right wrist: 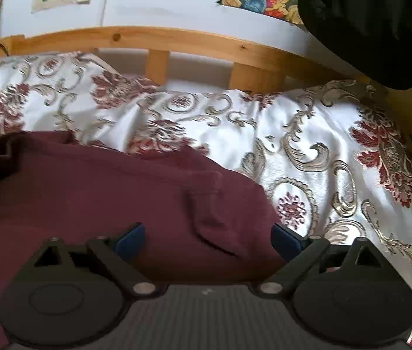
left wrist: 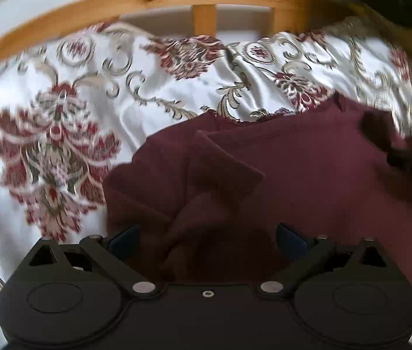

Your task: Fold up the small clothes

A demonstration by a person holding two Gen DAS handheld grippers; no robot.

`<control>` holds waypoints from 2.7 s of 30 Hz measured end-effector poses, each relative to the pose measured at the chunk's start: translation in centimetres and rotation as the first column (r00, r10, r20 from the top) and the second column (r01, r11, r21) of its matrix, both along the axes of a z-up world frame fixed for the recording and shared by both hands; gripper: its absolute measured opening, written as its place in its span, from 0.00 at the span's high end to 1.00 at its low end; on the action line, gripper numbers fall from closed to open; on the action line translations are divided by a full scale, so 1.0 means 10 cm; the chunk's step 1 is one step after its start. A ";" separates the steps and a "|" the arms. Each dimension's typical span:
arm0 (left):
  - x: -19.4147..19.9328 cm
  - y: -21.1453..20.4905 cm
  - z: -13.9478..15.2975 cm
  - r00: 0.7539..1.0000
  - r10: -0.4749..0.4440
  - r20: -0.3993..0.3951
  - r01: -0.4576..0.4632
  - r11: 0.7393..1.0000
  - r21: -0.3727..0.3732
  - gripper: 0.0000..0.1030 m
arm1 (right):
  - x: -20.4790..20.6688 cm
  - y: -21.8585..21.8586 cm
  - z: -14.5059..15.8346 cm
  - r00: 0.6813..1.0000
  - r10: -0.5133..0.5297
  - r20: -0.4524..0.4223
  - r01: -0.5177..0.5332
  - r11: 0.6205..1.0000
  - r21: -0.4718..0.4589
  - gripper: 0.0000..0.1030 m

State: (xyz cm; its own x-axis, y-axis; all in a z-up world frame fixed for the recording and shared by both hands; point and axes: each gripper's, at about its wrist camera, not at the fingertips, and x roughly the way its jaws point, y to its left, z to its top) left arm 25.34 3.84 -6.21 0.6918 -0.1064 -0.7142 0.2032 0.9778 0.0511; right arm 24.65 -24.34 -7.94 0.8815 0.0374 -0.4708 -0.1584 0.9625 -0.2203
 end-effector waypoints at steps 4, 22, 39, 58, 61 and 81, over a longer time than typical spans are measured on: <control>0.05 -0.02 -0.04 0.997 0.042 0.057 -0.050 0.990 0.132 0.05 | 0.08 -0.06 -0.08 0.999 -0.041 0.002 0.041 0.999 -0.018 0.16; 0.21 0.57 0.06 0.939 0.340 0.043 -0.341 0.940 0.012 0.02 | -0.16 -0.61 0.06 0.951 -0.309 0.013 0.306 0.945 0.115 0.00; -0.82 0.82 0.25 0.890 0.427 -0.163 -0.457 0.824 -0.335 0.01 | -0.70 -0.48 0.13 0.971 -0.161 -0.175 0.210 0.925 0.318 0.30; -0.87 0.60 0.06 0.909 0.341 -0.240 -0.395 0.890 -0.229 0.01 | -0.91 -0.74 0.07 0.944 -0.172 -0.282 0.287 0.851 0.439 0.93; -0.86 0.61 0.05 0.903 0.349 -0.249 -0.405 0.885 -0.229 0.01 | -0.92 -0.70 0.10 0.948 -0.194 -0.251 0.285 0.868 0.407 0.81; -0.81 0.57 -0.12 0.871 0.373 -0.318 -0.436 0.886 -0.155 0.01 | -0.98 -0.24 0.18 0.990 -0.105 -0.094 0.125 0.961 0.245 0.08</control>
State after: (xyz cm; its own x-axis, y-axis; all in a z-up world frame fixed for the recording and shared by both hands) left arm 17.22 9.58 -7.43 0.4890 -0.0319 -0.8717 -0.2381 0.9565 -0.1686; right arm 14.81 -26.71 -6.09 0.8470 0.0631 -0.5278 -0.0504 0.9980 0.0385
